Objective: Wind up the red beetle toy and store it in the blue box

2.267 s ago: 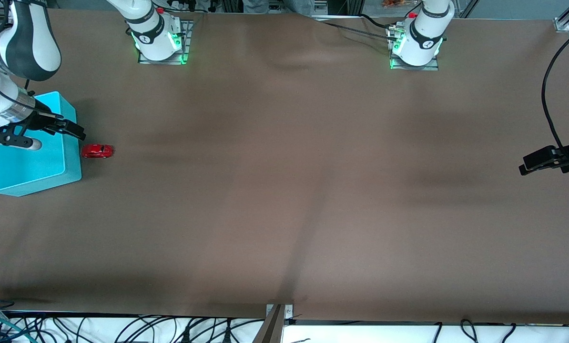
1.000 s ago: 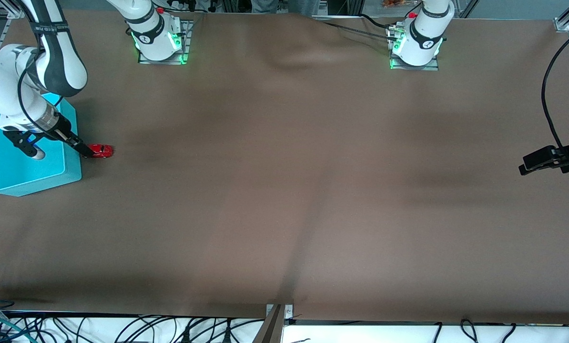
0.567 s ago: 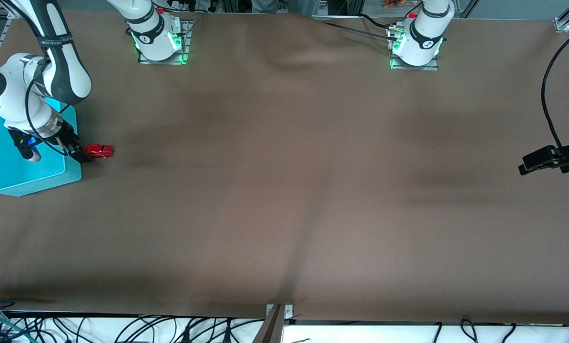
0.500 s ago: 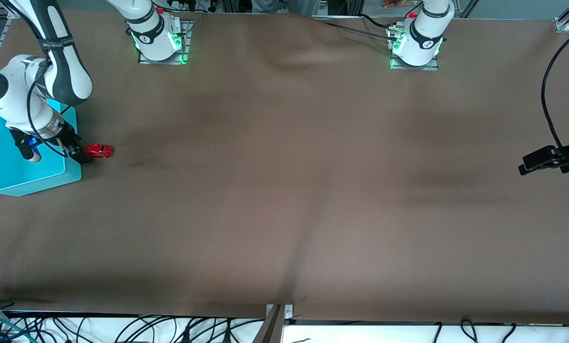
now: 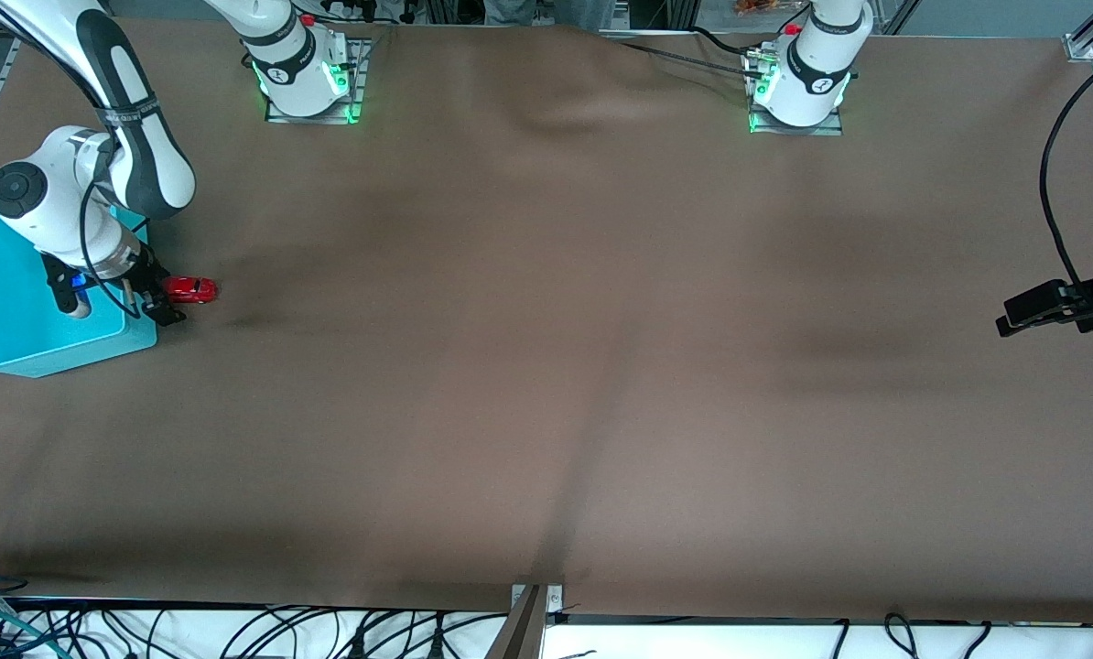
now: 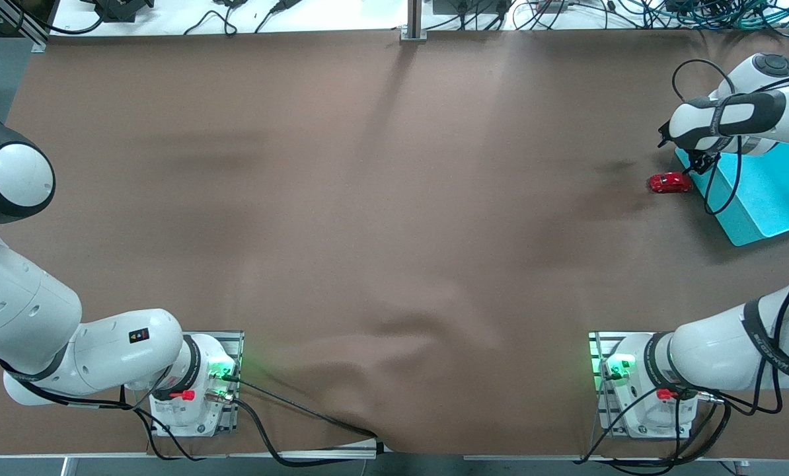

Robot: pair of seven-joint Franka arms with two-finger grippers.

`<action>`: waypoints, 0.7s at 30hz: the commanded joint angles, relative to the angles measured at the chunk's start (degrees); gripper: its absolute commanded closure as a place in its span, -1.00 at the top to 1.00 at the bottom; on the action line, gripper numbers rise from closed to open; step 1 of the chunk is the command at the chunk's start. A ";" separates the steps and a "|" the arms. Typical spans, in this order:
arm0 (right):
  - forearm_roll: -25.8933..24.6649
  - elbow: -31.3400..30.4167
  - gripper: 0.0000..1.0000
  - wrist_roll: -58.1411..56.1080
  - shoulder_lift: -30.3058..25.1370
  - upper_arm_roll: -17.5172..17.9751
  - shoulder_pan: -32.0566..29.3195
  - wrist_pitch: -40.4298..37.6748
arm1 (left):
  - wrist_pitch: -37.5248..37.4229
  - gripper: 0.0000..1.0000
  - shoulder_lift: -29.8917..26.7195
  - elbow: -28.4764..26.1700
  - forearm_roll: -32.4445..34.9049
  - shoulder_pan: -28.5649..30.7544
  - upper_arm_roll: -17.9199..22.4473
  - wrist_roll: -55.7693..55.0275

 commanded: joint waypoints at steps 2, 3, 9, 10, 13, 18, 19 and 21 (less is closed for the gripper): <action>-1.18 -0.58 1.00 2.53 0.43 -0.56 -0.34 1.36 | -0.27 1.00 -0.17 -0.02 0.69 -1.16 0.28 0.86; -1.18 -0.67 1.00 2.53 0.43 -1.00 -0.34 1.36 | -0.27 1.00 -0.17 -0.02 0.77 -1.25 0.37 0.86; -1.18 -1.11 1.00 3.14 0.34 -2.49 -0.25 1.36 | -0.27 1.00 -0.17 -0.02 0.77 -1.51 0.19 0.86; -1.18 -1.11 1.00 3.32 0.34 -2.76 -0.25 1.36 | -0.19 1.00 -0.17 -0.02 0.77 -1.69 0.19 0.86; -1.18 -1.55 1.00 3.32 0.34 -3.46 -0.25 1.36 | -0.19 1.00 0.00 0.07 0.78 -2.57 0.28 0.86; -1.18 -1.90 1.00 3.41 0.34 -4.17 -0.25 1.36 | -0.19 1.00 0.18 0.07 0.86 -2.57 0.37 0.86; -1.18 -1.98 1.00 3.41 0.34 -4.17 -0.25 1.36 | -0.19 1.00 0.18 0.07 0.86 -2.66 0.37 0.86; -1.18 -2.34 1.00 3.93 0.34 -4.34 -0.25 1.36 | -0.01 1.00 0.27 0.07 0.78 -2.66 0.37 0.86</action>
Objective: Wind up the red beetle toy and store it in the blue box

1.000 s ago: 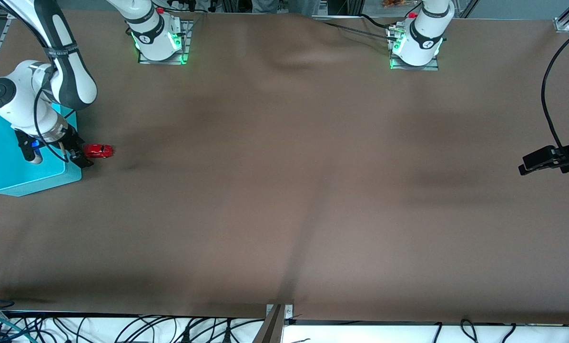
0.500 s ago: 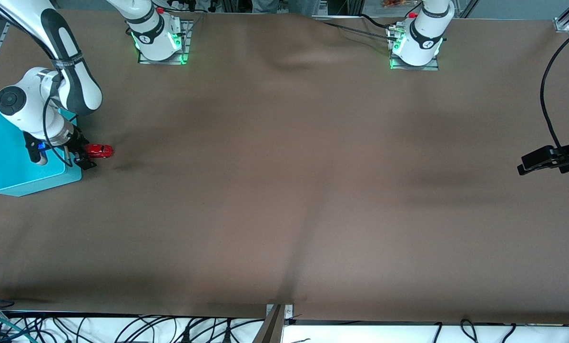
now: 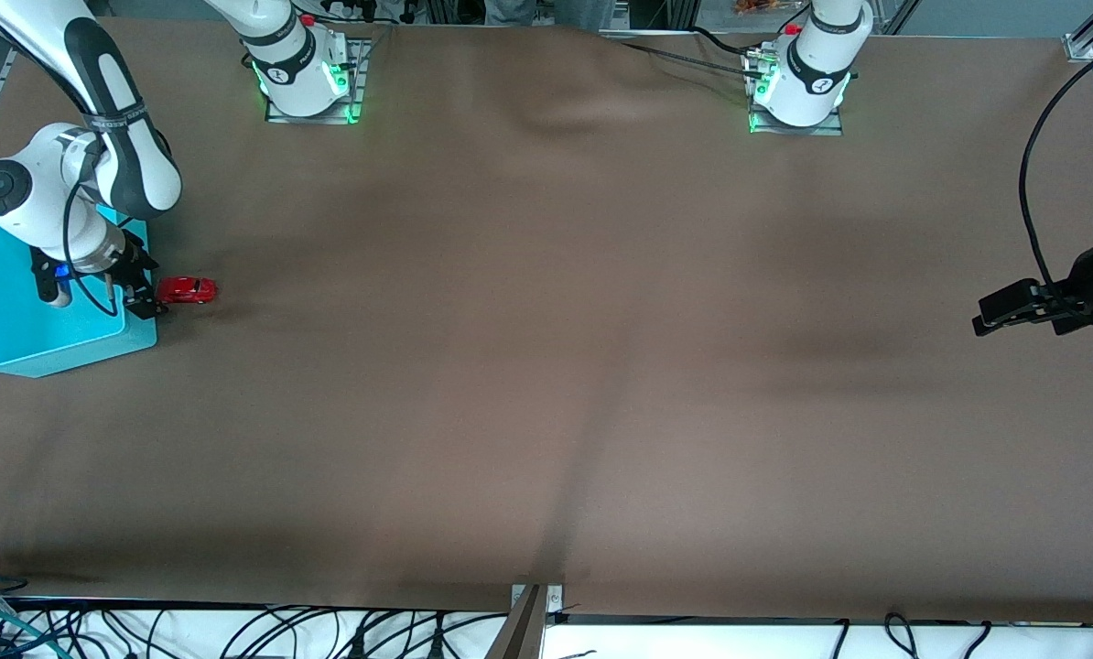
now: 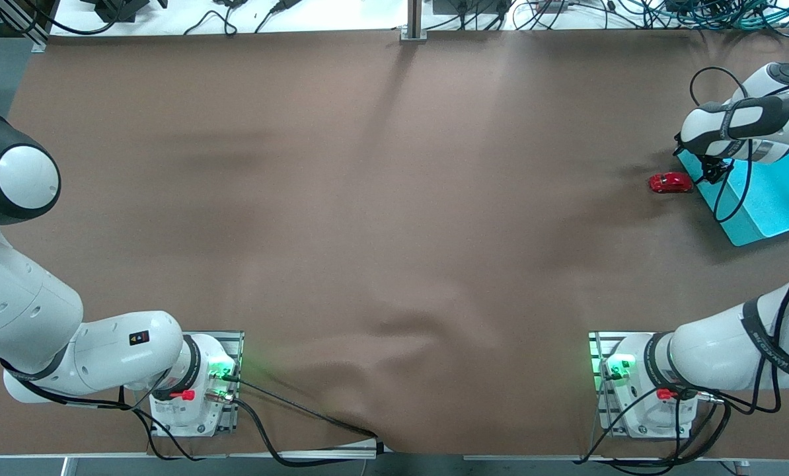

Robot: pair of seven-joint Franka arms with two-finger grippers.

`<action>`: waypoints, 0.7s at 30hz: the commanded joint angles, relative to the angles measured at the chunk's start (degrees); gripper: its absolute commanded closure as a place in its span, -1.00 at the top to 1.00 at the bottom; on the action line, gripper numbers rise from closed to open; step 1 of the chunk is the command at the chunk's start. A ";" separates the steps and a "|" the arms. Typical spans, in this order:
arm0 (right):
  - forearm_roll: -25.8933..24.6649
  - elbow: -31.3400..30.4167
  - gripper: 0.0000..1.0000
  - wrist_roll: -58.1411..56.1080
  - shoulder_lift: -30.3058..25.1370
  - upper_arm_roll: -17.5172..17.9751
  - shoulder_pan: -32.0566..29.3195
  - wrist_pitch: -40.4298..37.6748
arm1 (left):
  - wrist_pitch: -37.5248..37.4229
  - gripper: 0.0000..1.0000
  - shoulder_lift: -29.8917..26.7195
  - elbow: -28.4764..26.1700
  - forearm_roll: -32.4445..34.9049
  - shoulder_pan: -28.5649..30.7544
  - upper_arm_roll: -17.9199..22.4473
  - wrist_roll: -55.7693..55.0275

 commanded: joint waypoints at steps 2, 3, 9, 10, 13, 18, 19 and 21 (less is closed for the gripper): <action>-1.27 -1.70 1.00 2.96 -0.57 -0.94 -0.15 0.96 | 0.25 1.00 0.16 0.19 0.78 -0.35 0.28 0.86; -1.27 -1.96 1.00 3.49 -0.66 -1.02 -0.15 0.87 | 0.34 1.00 0.16 0.19 0.86 -0.35 0.28 0.86; -1.27 -2.49 1.00 5.95 -0.49 -1.03 -0.15 0.95 | 0.34 1.00 0.16 0.19 0.86 -0.35 0.37 0.86; -1.27 -2.67 1.00 6.39 -0.40 -1.03 -0.15 0.96 | 0.34 1.00 0.16 0.19 0.78 -0.35 0.28 0.86; -1.27 -2.93 1.00 6.75 -0.40 -1.03 -0.15 0.87 | 0.34 1.00 0.16 0.19 0.86 -0.35 0.37 0.86; -1.36 -3.28 1.00 8.41 -0.31 -0.94 -0.06 0.87 | 0.34 1.00 0.16 0.19 0.77 -0.35 0.28 0.77; -1.36 -3.20 1.00 8.50 -0.22 -0.94 -0.06 0.87 | 0.34 1.00 0.16 0.19 0.77 -0.35 0.28 0.77; -1.36 -3.20 1.00 8.59 0.13 -0.94 -0.06 0.95 | 0.34 1.00 0.16 0.19 0.77 -0.35 0.28 0.77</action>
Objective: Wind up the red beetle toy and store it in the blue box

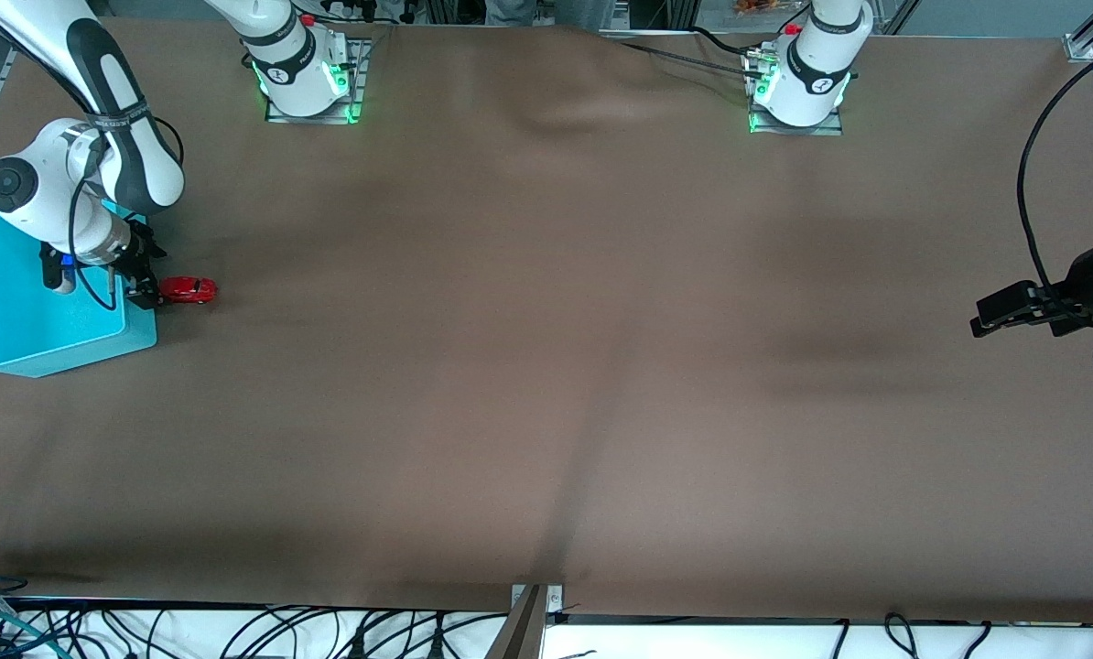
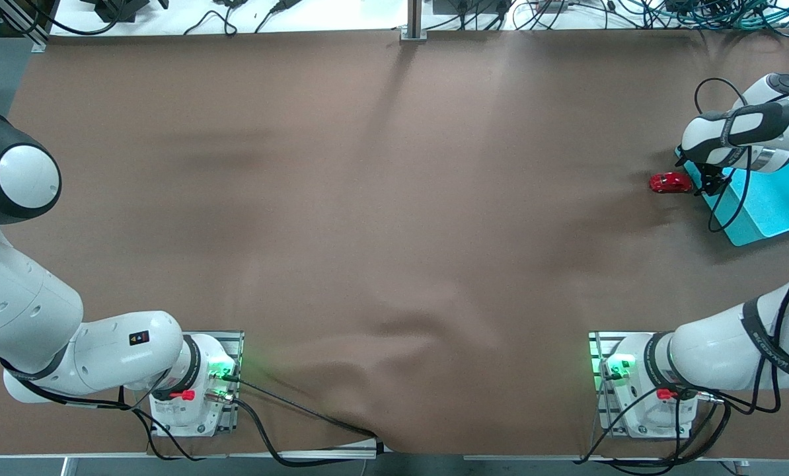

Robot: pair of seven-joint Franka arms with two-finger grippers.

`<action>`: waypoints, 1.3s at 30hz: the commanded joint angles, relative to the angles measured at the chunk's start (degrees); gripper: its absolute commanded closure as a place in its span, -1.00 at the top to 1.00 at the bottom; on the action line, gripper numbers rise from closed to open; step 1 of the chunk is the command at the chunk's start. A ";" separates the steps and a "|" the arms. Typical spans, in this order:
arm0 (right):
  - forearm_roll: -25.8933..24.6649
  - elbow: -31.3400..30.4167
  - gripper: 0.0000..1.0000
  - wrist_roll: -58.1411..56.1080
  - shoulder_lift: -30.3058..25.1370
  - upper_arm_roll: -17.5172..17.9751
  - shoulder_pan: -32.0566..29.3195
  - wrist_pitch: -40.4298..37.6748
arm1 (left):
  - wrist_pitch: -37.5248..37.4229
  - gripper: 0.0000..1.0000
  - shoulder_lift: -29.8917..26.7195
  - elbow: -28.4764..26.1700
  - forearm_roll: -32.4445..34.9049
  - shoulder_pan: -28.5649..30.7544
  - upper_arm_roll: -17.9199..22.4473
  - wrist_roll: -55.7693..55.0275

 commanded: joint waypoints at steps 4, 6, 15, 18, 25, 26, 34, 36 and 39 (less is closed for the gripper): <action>-1.36 -0.65 1.00 2.19 1.64 0.16 0.01 1.66 | 0.22 1.00 -0.05 0.19 0.77 -0.59 0.16 0.86; -1.36 -0.74 1.00 2.19 2.17 0.25 0.10 2.71 | 0.22 1.00 -0.05 0.19 0.77 -0.50 0.16 0.77; -1.53 -0.65 1.00 2.36 3.58 0.25 0.10 3.60 | 0.22 1.00 -0.05 0.19 0.86 -0.50 0.33 0.86; -1.53 -0.65 1.00 2.37 3.84 0.33 0.10 3.60 | 0.22 1.00 -0.05 0.19 0.86 -0.50 0.33 0.86; -1.53 -0.65 0.50 2.45 3.84 0.33 0.10 3.60 | 0.22 1.00 -0.05 0.28 0.86 -0.50 0.33 0.86; -1.53 -0.65 0.38 2.45 3.93 0.33 0.10 3.60 | 0.22 1.00 -0.05 0.28 0.86 -0.50 0.33 0.86; -1.36 -0.56 -0.70 2.54 3.67 0.51 0.10 3.51 | 0.22 1.00 -0.05 0.28 0.86 -0.50 0.33 0.86; -1.44 -0.56 -0.89 2.54 3.58 0.60 0.10 3.51 | 0.22 1.00 -0.05 0.28 0.86 -0.50 0.33 0.86; -1.44 -0.56 -1.00 2.54 3.23 0.60 0.10 3.51 | 0.22 1.00 -0.05 0.28 0.77 -0.50 0.33 0.86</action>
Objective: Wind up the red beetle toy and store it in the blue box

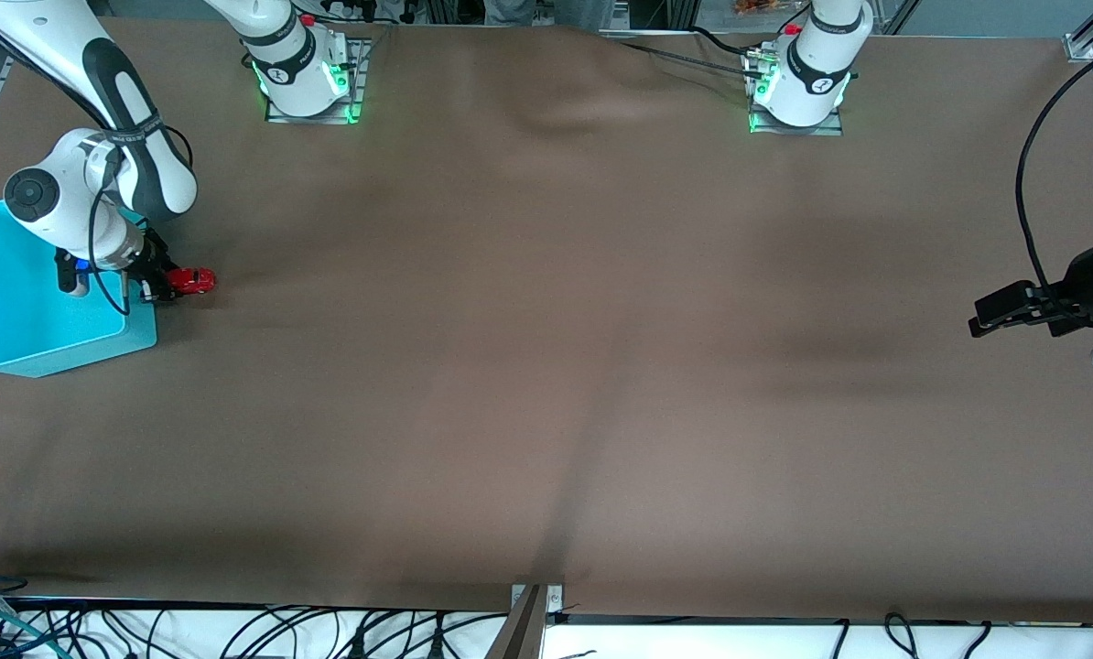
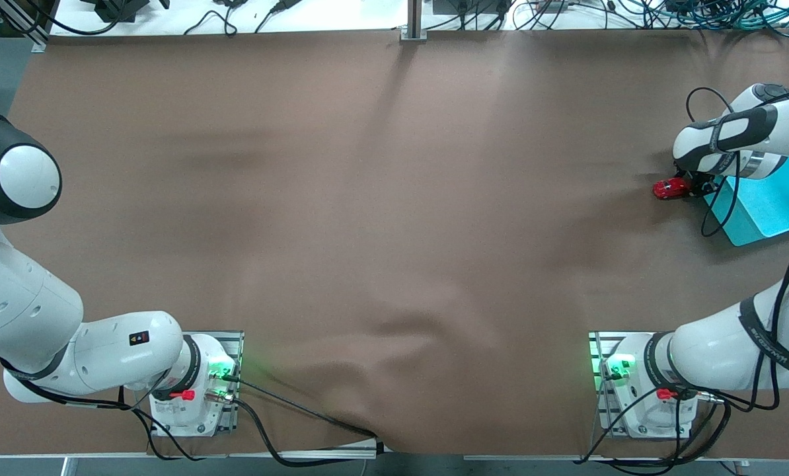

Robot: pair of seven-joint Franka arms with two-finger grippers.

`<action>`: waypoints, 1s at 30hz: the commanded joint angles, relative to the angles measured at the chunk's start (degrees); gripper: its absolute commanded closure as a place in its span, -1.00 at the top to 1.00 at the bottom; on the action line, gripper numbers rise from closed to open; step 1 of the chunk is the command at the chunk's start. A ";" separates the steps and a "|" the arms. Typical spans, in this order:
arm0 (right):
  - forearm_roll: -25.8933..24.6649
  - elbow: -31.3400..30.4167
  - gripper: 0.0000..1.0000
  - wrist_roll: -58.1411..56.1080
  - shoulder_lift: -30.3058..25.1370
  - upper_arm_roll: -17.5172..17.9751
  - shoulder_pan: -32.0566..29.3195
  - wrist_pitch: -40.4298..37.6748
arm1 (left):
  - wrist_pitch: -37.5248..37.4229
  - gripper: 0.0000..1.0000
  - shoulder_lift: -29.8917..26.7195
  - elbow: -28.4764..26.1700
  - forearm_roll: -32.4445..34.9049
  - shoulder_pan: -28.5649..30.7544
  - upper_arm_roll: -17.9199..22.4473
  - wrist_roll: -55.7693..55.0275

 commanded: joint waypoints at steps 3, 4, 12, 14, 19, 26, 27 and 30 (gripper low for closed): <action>-1.44 -0.43 -1.00 1.50 -0.60 0.34 0.03 0.49 | 0.18 1.00 -0.05 0.28 0.78 -0.32 0.31 0.86; -1.44 -0.43 -1.00 1.50 -0.78 0.34 0.03 0.49 | 0.18 1.00 -0.05 0.28 0.86 -0.32 0.31 0.86; -1.52 -0.43 -1.00 1.50 -2.79 1.39 0.20 0.05 | 0.18 1.00 -0.05 0.28 0.86 -0.40 0.31 0.86; -1.53 -0.34 -1.00 1.50 -3.41 1.40 0.20 0.05 | 0.18 1.00 -0.05 0.28 0.77 -0.32 0.31 0.86; -1.61 -0.34 -1.00 1.24 -4.29 2.18 0.38 -0.04 | 0.18 1.00 -0.05 0.28 0.86 -0.40 0.31 0.86; -1.70 -0.17 -1.00 0.89 -5.78 3.59 0.38 -0.39 | 0.18 1.00 -0.05 0.28 0.77 -0.40 0.31 0.86; -1.79 -0.08 -1.00 0.80 -6.22 3.68 0.38 -0.65 | 0.18 1.00 -0.05 0.28 0.86 -0.40 0.31 0.86; -3.37 -0.08 -1.00 0.80 -7.63 3.68 0.38 -2.14 | 0.18 1.00 -0.05 0.28 0.77 -0.32 0.31 0.86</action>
